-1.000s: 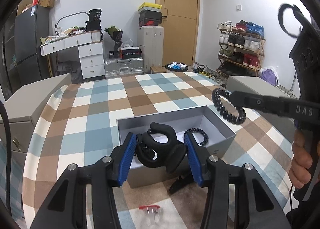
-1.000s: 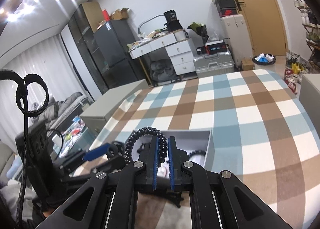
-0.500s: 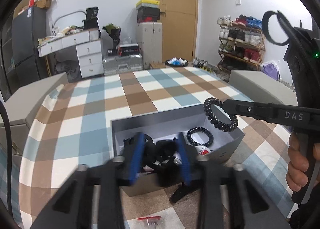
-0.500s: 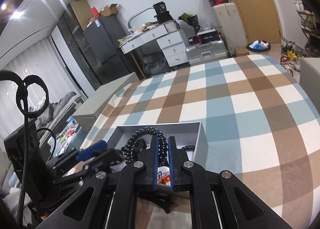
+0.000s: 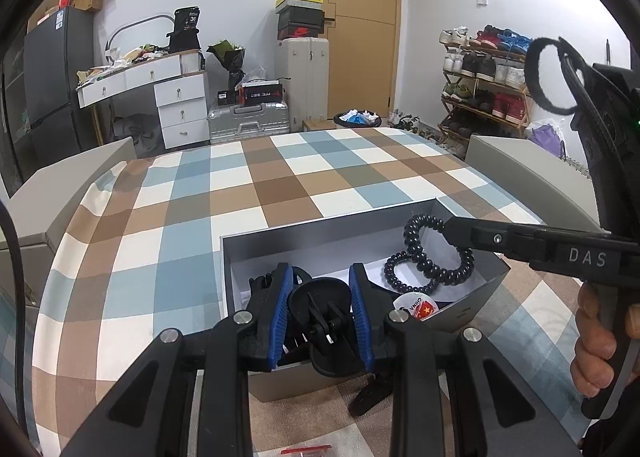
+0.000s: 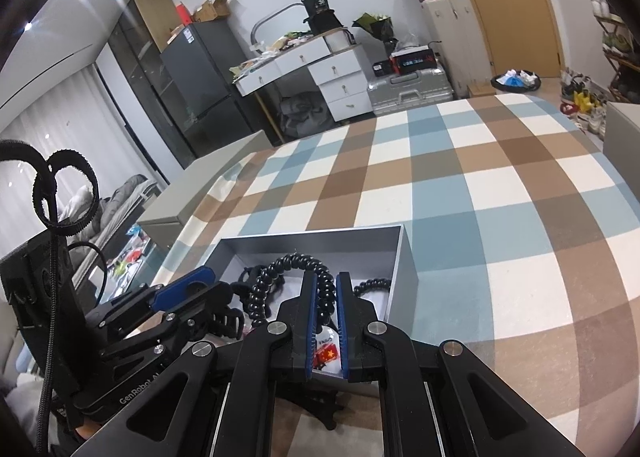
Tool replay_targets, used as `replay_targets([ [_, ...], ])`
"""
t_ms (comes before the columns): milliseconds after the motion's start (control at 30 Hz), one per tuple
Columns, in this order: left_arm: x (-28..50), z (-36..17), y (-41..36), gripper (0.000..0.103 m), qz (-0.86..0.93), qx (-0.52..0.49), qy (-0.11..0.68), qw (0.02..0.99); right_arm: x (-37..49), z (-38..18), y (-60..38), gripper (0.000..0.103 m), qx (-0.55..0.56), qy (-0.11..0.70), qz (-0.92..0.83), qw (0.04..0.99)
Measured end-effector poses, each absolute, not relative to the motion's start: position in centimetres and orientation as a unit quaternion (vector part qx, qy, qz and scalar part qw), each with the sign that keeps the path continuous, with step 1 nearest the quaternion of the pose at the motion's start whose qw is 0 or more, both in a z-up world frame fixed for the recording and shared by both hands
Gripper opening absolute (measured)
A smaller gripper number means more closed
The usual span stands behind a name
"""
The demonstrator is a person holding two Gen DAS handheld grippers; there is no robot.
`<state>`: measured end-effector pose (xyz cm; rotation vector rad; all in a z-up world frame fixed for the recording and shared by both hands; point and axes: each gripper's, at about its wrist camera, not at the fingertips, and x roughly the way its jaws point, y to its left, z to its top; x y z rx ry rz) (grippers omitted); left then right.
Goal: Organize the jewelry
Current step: 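Lower both items into the gray box and open both grippers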
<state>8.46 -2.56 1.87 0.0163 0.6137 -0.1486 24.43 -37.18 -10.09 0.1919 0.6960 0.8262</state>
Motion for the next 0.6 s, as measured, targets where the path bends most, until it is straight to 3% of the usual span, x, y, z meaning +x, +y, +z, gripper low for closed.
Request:
replay_targets([
  [367,8.6,2.4,-1.6,0.025,-0.065,-0.02,0.294,0.953,24.3,-10.1,-37.6,0.012,0.097,0.332,0.394,0.852],
  [433,8.5,2.6,-1.4,0.036,-0.072,-0.027,0.294,0.953,24.2,-10.0,-37.6,0.014,0.094,0.331,0.394,0.852],
  [500,8.2,2.9,-1.3,0.069,-0.068,-0.028,0.284,0.956,24.0,-9.8,-37.9,0.021,0.095,0.328,0.396,0.852],
  [600,7.2,3.7,-1.3,0.077,-0.062,-0.021,0.262,0.963,23.7,-9.8,-38.2,0.026,0.092,0.326,0.394,0.855],
])
